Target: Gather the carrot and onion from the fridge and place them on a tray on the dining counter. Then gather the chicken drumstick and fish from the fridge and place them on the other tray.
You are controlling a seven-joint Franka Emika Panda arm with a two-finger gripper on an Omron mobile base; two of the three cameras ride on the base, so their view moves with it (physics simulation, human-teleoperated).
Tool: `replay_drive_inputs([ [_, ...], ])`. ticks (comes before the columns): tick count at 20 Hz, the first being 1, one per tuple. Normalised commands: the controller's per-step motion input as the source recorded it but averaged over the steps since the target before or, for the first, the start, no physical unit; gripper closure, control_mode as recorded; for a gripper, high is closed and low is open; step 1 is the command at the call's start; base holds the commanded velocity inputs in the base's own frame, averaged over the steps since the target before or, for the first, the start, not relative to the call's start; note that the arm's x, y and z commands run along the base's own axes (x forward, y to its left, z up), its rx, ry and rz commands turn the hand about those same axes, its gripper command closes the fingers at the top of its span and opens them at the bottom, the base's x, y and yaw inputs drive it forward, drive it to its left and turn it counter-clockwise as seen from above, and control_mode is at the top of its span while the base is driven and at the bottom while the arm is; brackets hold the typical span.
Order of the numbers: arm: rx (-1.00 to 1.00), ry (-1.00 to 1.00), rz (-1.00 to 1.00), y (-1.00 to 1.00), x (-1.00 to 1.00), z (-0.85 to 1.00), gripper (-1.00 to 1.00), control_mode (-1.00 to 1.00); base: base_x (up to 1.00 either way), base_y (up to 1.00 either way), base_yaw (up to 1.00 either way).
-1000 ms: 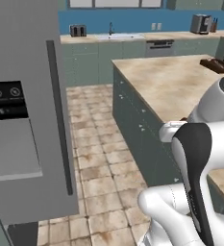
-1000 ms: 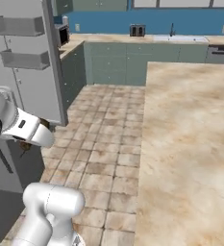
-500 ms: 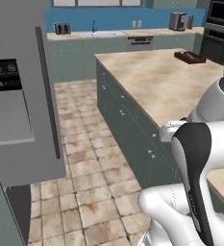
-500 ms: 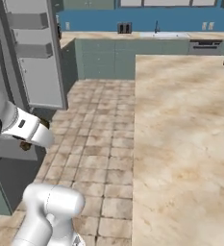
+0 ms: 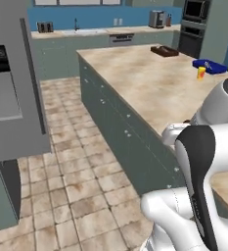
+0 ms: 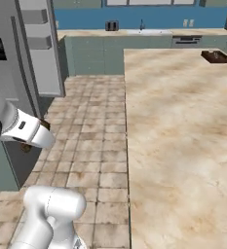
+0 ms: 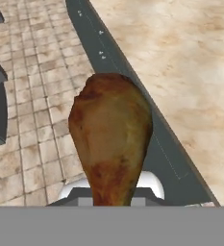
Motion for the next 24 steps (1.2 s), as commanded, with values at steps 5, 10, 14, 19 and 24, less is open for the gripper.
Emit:
replay_drive_inputs([
  [5,0.00,0.00,0.00,0.00,0.00,0.00,1.00,1.00,-1.00,0.00,-0.21],
  [10,0.00,0.00,0.00,0.00,0.00,0.00,1.00,1.00,-1.00,-0.02,-0.20],
  [14,0.00,0.00,0.00,0.00,0.00,0.00,1.00,1.00,-1.00,-0.05,-0.19],
  [19,0.00,0.00,0.00,0.00,0.00,0.00,1.00,1.00,-1.00,-0.07,-0.19],
  [24,0.00,0.00,0.00,0.00,0.00,0.00,1.00,1.00,-1.00,-0.08,-0.19],
])
